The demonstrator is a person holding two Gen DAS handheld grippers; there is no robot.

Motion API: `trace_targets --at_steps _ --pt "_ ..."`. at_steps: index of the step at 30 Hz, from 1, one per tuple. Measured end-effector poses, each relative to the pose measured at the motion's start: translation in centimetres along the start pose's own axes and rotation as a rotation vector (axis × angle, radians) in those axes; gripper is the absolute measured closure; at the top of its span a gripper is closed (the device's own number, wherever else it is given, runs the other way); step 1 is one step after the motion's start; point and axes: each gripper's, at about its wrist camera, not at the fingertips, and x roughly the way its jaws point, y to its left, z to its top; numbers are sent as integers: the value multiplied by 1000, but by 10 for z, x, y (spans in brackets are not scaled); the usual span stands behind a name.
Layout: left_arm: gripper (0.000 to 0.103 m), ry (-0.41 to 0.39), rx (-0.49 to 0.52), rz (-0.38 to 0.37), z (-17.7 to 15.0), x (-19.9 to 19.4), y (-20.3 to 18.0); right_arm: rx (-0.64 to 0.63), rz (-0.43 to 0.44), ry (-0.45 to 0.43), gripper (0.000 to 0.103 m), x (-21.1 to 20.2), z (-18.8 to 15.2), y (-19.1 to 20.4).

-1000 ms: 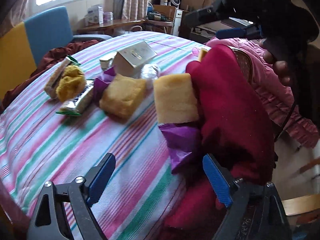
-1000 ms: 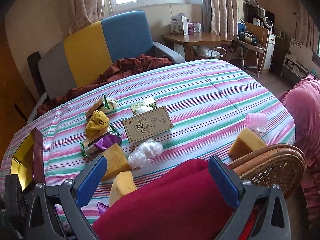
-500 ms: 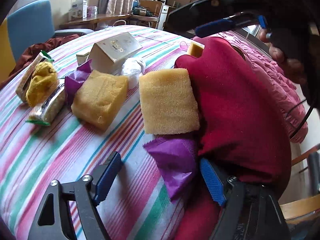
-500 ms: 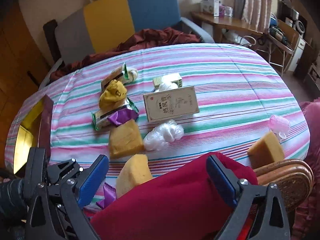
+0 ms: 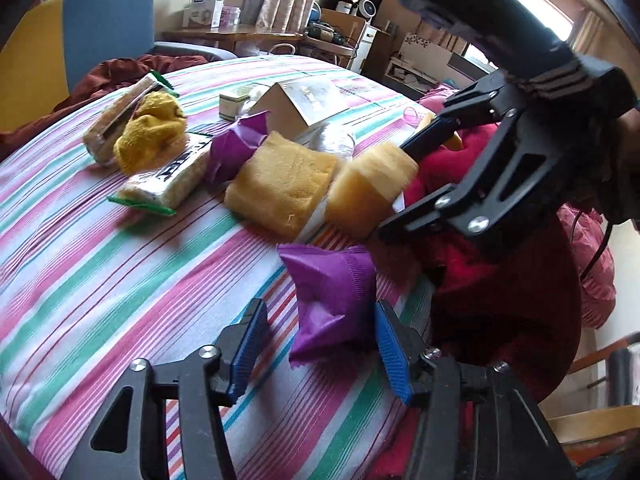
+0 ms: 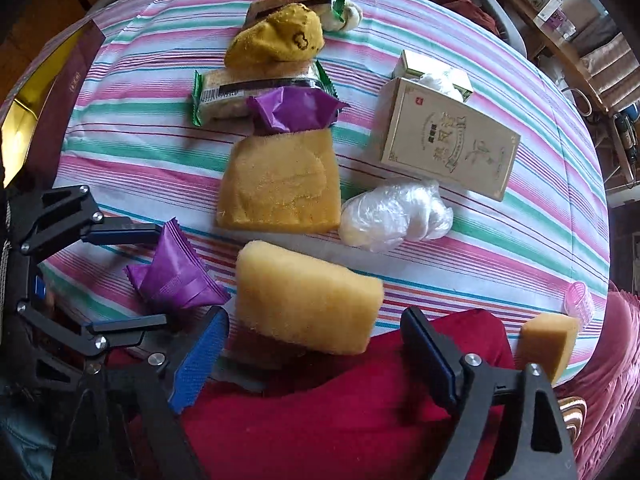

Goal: Organize objects
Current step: 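Grasp the purple wrapped candy with the left tool while the right tool grasps the yellow sponge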

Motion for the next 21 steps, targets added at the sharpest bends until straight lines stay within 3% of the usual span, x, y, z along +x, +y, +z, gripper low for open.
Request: trace_targets --at_steps 2,5,14,16,18,21 --pt "29 -11 -11 22 -2 -2 -3 15 -16 11 25 5 1 -2" --pt "20 -27 -25 28 -2 -4 -8 76 25 -7 25 4 -3 -14" --pt "22 -25 75 79 24 15 -16 190 98 -12 23 3 -10 -35" --pt "26 -12 88 95 23 20 -19 227 119 -17 23 1 -12 -41" --pt "43 10 74 101 22 24 -18 251 122 -20 23 0 -12 -45" --pt "56 4 44 122 18 24 -14 284 133 -36 23 -2 -10 -50"
